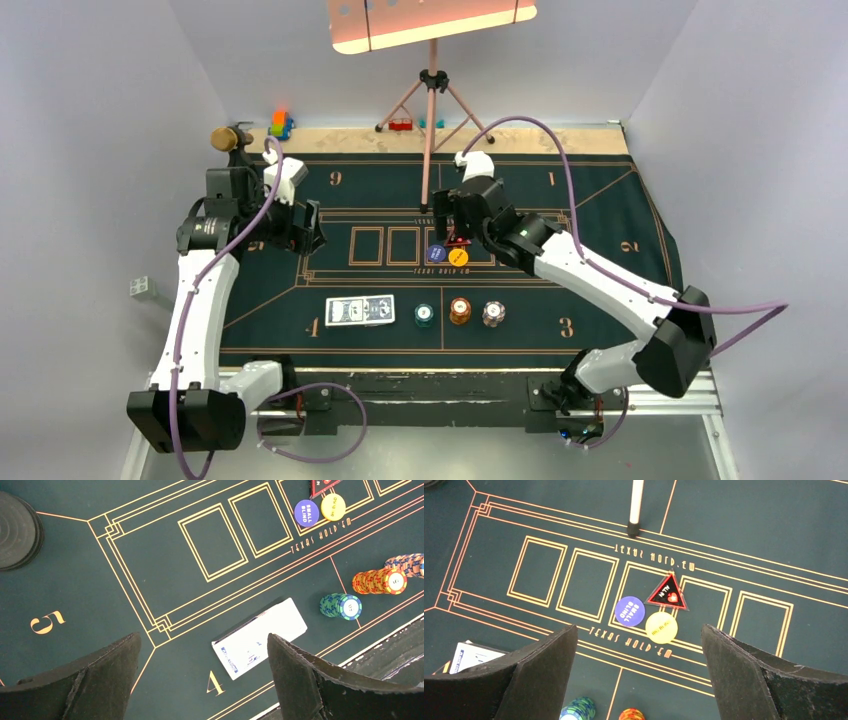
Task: Distribute texas hold em gaming equipment
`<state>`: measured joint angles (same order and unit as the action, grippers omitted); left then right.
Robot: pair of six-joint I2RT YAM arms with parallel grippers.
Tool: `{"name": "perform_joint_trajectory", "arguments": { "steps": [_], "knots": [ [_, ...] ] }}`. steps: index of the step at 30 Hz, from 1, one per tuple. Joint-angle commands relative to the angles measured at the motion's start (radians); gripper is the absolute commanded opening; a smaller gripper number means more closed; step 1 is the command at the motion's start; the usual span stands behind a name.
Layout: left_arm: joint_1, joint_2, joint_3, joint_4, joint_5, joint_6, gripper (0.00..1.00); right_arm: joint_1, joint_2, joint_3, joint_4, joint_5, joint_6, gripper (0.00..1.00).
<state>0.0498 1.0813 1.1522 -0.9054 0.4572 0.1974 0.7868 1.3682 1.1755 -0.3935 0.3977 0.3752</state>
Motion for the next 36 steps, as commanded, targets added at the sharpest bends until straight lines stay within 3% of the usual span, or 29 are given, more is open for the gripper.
{"name": "perform_joint_trajectory", "arguments": {
  "steps": [1, 12, 29, 36],
  "knots": [
    [-0.005, 0.006, 0.022, 0.019, -0.01, -0.013, 1.0, 0.008, 0.079, 0.001, 0.062, -0.035, 0.059, 0.97],
    [-0.003, 0.025, 0.042, -0.055, 0.066, 0.023, 1.0, 0.043, 0.399, 0.062, 0.139, -0.089, 0.143, 0.86],
    [-0.004, 0.005, 0.041, -0.056, 0.063, 0.003, 1.0, 0.043, 0.555, 0.147, 0.124, -0.05, 0.152, 0.83],
    [-0.003, 0.023, 0.046, -0.064, 0.067, 0.007, 1.0, 0.042, 0.55, 0.132, 0.103, -0.016, 0.17, 0.83]
  ]
}}
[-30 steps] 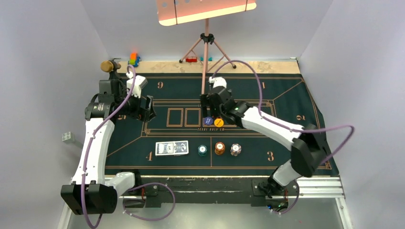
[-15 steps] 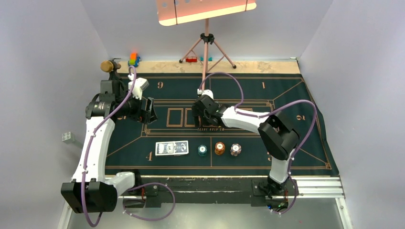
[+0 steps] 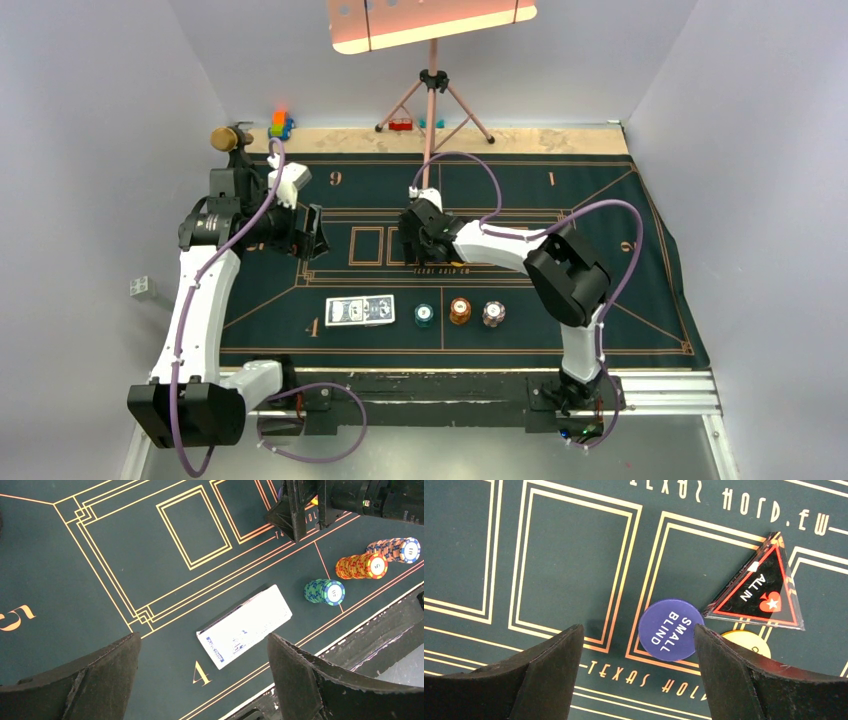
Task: Distribute texas hold em gaming equipment
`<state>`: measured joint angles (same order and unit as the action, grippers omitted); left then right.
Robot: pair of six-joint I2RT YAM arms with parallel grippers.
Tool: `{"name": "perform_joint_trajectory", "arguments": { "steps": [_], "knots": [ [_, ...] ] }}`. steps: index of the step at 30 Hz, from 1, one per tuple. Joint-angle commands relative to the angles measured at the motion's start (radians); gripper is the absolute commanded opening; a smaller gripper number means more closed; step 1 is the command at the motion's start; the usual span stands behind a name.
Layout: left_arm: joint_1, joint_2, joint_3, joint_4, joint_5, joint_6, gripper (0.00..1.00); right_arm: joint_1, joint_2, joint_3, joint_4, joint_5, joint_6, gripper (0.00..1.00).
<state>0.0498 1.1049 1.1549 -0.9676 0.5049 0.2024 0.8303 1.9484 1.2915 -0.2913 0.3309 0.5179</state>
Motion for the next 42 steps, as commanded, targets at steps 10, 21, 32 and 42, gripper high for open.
{"name": "perform_joint_trajectory", "arguments": {
  "steps": [10, 21, 32, 42],
  "knots": [
    [-0.004, 0.002, 0.043, -0.004, 0.017, 0.007, 1.0, -0.015, -0.067, -0.015, -0.026, 0.072, 0.04, 0.84],
    [-0.004, 0.01, 0.058, -0.008, 0.017, 0.009, 1.0, -0.019, -0.02, -0.013, -0.028, 0.036, 0.052, 0.83],
    [-0.004, 0.009, 0.067, -0.012, 0.005, 0.006, 1.0, -0.019, 0.018, -0.051, -0.009, -0.052, 0.113, 0.81],
    [-0.004, 0.01, 0.06, -0.005, -0.009, 0.013, 1.0, -0.014, 0.062, 0.0, 0.006, -0.078, 0.105, 0.63]
  ]
}}
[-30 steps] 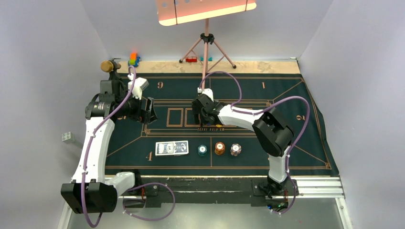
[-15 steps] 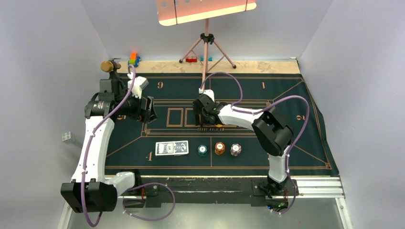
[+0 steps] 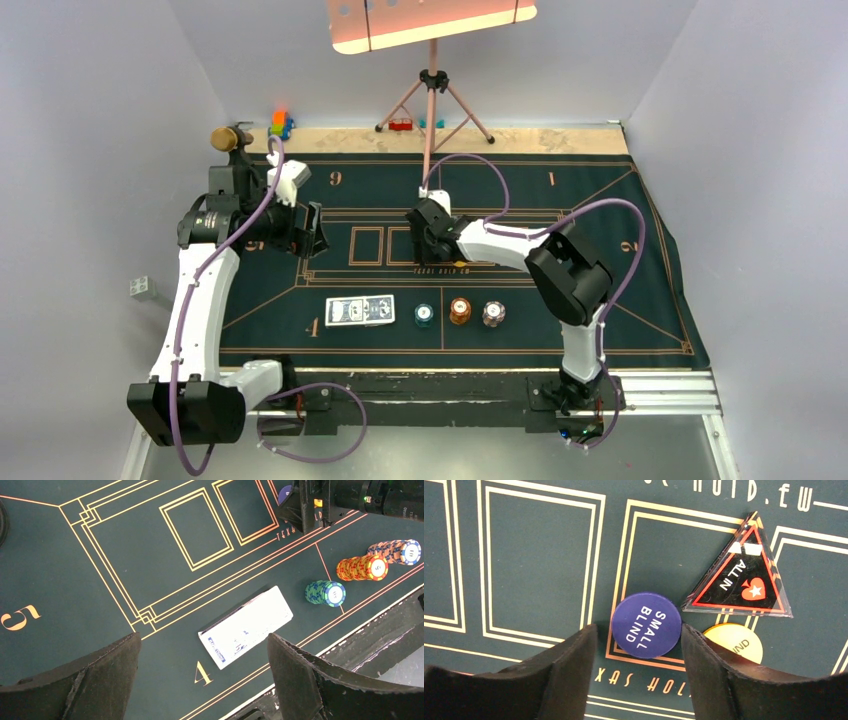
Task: Distribute texas hold em gaming equipment
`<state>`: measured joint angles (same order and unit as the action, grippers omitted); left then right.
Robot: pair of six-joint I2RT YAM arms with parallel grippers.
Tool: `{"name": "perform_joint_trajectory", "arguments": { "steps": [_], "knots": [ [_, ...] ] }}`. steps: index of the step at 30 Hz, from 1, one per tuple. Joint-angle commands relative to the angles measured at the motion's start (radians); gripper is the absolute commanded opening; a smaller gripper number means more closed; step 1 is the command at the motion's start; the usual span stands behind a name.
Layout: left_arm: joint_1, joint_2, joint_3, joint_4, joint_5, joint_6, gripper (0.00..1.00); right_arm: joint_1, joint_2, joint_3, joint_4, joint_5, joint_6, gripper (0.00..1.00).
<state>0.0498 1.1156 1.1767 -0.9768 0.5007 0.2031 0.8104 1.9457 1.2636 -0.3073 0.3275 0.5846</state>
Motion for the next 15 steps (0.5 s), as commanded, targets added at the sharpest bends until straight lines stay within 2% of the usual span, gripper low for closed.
{"name": "perform_joint_trajectory", "arguments": {
  "steps": [1, 4, 15],
  "knots": [
    [-0.004, 0.0, 0.038, 0.004, -0.01, 0.015, 1.0, 0.01, 0.077, 0.041, 0.018, -0.08, 0.037, 0.6],
    [-0.003, 0.003, 0.033, 0.001, -0.025, 0.025, 1.0, 0.025, 0.11, 0.079, 0.0, -0.085, 0.036, 0.52],
    [0.025, 0.055, 0.01, 0.04, -0.131, -0.021, 1.0, 0.148, 0.248, 0.327, -0.066, -0.145, 0.015, 0.42]
  ]
}}
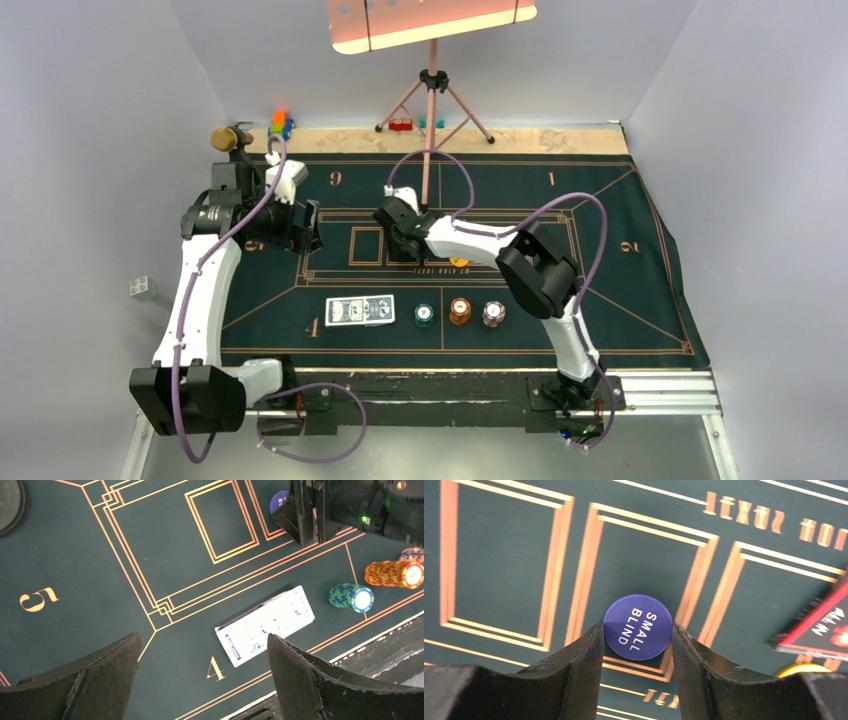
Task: Distribute texas hold em gaming equipment
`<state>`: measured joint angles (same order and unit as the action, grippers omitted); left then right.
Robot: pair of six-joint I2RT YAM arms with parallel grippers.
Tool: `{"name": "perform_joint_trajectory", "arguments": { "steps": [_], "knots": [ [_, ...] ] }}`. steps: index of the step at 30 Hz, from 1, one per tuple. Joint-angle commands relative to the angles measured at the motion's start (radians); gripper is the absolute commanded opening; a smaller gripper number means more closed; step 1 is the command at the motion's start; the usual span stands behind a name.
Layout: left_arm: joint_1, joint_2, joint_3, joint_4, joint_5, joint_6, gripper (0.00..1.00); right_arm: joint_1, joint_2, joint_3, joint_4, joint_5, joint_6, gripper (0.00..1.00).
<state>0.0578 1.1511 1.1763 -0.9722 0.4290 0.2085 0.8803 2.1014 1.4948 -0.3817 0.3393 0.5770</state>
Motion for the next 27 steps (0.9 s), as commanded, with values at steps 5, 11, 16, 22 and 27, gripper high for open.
{"name": "perform_joint_trajectory", "arguments": {
  "steps": [5, 11, 16, 22, 27],
  "knots": [
    [0.024, 0.01, 0.006, 0.035, -0.078, -0.043, 1.0, 0.115, 0.203, 0.311, -0.023, -0.232, 0.013, 0.37],
    [0.027, -0.041, -0.014, 0.026, -0.094, -0.044, 1.0, 0.124, 0.296, 0.462, 0.025, -0.372, 0.048, 0.37],
    [0.03, -0.067, -0.021, 0.009, -0.094, -0.039, 1.0, 0.134, 0.352, 0.544, 0.082, -0.495, 0.064, 0.36],
    [0.03, -0.066, -0.023, 0.004, -0.102, -0.035, 1.0, 0.136, 0.317, 0.505, 0.101, -0.523, 0.044, 0.51],
    [0.028, -0.055, -0.022, 0.012, -0.087, -0.044, 1.0, 0.103, 0.198, 0.377, 0.136, -0.467, 0.014, 0.75]
  ]
}}
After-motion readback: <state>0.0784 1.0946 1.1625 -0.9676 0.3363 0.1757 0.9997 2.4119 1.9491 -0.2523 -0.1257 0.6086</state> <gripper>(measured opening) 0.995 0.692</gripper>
